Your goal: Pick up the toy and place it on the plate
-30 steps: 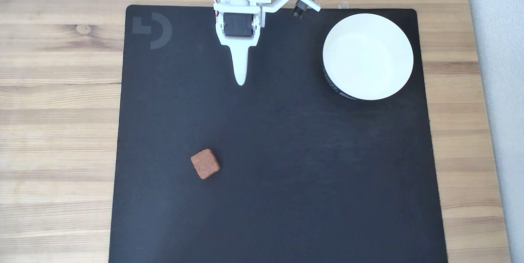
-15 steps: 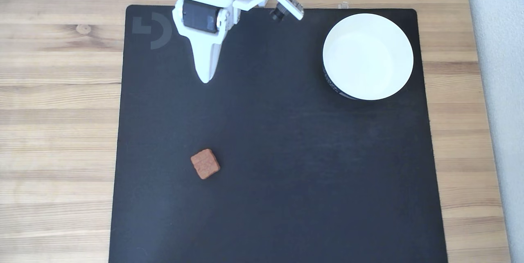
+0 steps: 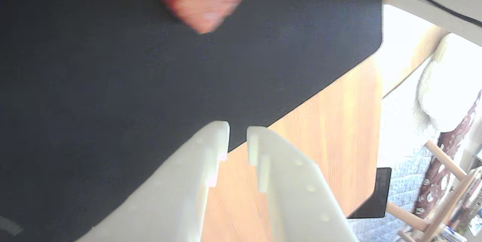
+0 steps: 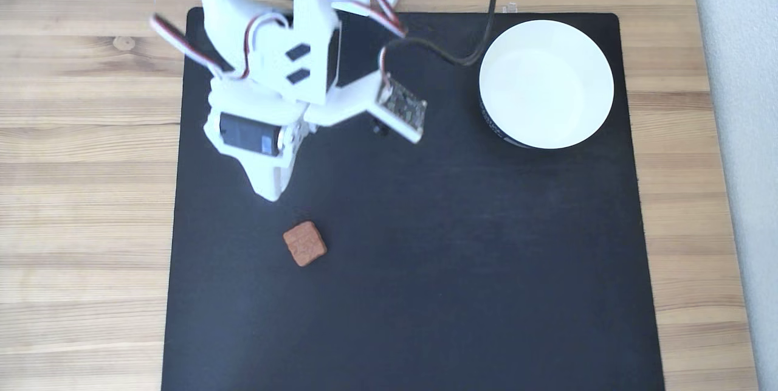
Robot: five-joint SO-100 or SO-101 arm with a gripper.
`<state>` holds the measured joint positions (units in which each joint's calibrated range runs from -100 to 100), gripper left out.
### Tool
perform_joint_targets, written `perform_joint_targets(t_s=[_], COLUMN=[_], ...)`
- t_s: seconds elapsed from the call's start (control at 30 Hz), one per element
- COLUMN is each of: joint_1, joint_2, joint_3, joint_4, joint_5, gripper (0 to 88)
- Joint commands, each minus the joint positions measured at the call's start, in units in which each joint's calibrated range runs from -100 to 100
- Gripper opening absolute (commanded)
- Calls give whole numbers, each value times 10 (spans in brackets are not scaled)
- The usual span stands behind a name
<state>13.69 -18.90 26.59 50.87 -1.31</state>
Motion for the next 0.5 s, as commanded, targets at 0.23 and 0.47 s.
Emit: perform_joint_targets(t_s=[0.23, 0.47], joint_1=[-4, -6], joint_2=[286, 397], joint_3=[-292, -483], joint_4=[77, 182], joint_5=[-1, -2], gripper=[23, 23])
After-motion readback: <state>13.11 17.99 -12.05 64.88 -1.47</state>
